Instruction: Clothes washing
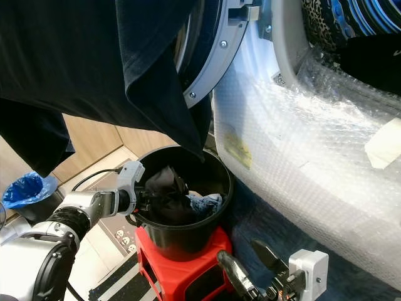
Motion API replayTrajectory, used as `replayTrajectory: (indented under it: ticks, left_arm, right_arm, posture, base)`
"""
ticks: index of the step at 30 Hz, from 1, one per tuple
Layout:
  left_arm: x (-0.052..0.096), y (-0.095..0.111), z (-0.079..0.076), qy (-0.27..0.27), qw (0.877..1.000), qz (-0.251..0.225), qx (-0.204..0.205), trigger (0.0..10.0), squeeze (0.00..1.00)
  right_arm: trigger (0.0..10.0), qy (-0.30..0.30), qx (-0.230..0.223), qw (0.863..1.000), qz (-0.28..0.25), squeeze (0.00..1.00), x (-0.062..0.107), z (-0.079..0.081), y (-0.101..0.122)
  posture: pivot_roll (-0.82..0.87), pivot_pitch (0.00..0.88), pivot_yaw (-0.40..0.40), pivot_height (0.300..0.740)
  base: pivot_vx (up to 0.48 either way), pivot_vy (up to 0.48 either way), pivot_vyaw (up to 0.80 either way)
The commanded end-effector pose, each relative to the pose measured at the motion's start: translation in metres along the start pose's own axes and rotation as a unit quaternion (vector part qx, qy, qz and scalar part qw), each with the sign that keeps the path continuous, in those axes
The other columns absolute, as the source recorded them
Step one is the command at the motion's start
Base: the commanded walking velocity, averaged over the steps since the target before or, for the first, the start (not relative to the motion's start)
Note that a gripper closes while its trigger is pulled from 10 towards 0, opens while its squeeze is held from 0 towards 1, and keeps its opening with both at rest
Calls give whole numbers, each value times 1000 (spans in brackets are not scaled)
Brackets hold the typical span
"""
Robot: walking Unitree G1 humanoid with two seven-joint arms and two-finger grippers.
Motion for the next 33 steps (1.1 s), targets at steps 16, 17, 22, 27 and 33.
replayTrajectory:
  ticks: [16,17,22,27,33]
  left_arm:
    - [6,-33,25,24,998,27,43,0,0]
    - [7,-30,25,22,999,23,40,0,0]
    - [9,-16,23,11,999,-5,37,0,0]
    - [12,-3,20,-1,999,-27,38,0,0]
    - [17,13,21,-4,998,-51,38,0,0]
  right_arm:
    - [10000,9,4,1000,-9,0,-11,-4,0]
    - [10000,10,4,1000,-10,0,-12,-4,0]
    - [10000,15,6,1000,-15,0,-16,-5,1]
    - [10000,16,7,1000,-19,0,-19,-6,2]
    - [10000,17,6,1000,-22,0,-21,-7,2]
  posture:
    - [-193,157,34,740]
    - [-192,153,35,740]
    - [-184,140,38,740]
    - [-174,140,42,740]
    - [-164,142,47,740]
  base:
    - [0,0,0]
    - [0,0,0]
    - [0,0,0]
    - [0,0,0]
    - [0,0,0]
Point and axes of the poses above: a point about 5 cm out from each wrist's last joint towards the gripper, its own x axis pointing back from the gripper into the wrist, its own y axis along the axis of the wrist's last joint, z = x × y, the point moved 6 cm from there along -x, pointing out of the wrist towards the gripper, and after that the axes turned 6 degrees about x, right-handed, at the moved point
